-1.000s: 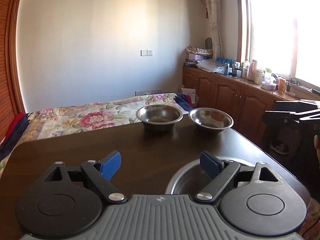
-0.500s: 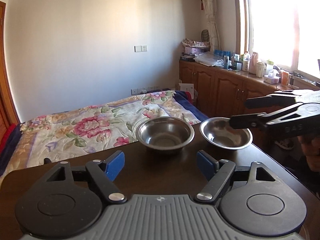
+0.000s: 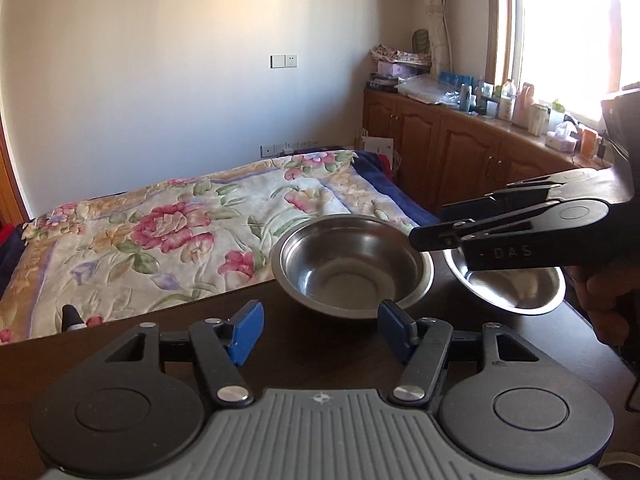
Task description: Organize plates and bowls
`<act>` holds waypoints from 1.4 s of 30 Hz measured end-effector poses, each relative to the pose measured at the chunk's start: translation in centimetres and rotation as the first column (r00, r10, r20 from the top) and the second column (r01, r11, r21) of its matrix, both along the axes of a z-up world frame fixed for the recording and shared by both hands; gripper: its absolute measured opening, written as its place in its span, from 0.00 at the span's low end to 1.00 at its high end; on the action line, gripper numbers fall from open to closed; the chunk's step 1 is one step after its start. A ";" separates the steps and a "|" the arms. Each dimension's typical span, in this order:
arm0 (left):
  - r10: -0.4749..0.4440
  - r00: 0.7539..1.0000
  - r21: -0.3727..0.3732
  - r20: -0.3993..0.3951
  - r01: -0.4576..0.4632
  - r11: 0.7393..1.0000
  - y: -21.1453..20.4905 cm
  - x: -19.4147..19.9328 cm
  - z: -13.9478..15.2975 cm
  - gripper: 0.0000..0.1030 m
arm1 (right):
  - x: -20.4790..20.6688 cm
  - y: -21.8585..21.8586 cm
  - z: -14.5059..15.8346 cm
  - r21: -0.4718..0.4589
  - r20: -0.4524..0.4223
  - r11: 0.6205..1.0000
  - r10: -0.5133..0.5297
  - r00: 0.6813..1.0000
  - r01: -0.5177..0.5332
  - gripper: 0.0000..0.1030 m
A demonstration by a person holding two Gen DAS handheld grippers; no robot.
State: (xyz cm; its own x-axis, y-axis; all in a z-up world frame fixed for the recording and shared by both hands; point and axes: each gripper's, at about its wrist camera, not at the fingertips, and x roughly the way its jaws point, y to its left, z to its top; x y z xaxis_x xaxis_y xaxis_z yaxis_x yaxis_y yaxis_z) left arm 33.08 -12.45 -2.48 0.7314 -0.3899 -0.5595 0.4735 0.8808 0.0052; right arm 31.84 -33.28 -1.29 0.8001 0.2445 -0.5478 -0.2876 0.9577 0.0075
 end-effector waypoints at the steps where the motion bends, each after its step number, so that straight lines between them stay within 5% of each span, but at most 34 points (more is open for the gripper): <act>1: 0.000 1.000 -0.002 -0.003 0.000 1.000 -0.2 0.3 -0.1 0.64 | 0.3 0.0 -0.1 -0.002 -0.009 1.000 -0.003 1.000 0.003 0.43; 14: 0.027 0.999 -0.006 -0.028 -0.028 1.000 -1.0 3.3 -1.1 0.63 | 2.3 0.7 -1.2 0.023 -0.104 1.000 0.001 0.995 0.001 0.40; 20: 0.048 0.996 -0.026 -0.075 -0.050 0.998 -0.4 4.0 -1.6 0.52 | 2.2 1.5 -1.3 0.032 -0.125 0.999 0.021 0.992 -0.017 0.30; 22: 0.063 0.994 -0.021 -0.084 -0.065 0.998 -0.1 4.0 -1.8 0.41 | 2.2 1.6 -1.3 0.035 -0.130 0.999 0.025 0.991 -0.021 0.28; 38: 0.056 0.983 -0.003 -0.172 -0.058 0.998 1.9 3.6 -2.8 0.33 | 0.8 2.4 -1.5 0.060 -0.156 0.997 0.063 0.986 -0.054 0.17; 42: 0.061 0.982 -0.002 -0.179 -0.063 0.998 2.0 3.1 -2.7 0.21 | 0.3 2.8 -1.3 0.062 -0.157 0.996 0.073 0.985 -0.064 0.13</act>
State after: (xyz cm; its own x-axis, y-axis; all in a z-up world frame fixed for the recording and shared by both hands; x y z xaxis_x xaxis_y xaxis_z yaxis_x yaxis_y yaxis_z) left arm 36.18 -10.41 -5.15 0.6424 -0.3518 -0.6808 0.4106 0.9081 -0.0818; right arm 32.10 -30.44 -2.64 0.6839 0.3299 -0.6507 -0.3432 0.9325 0.1121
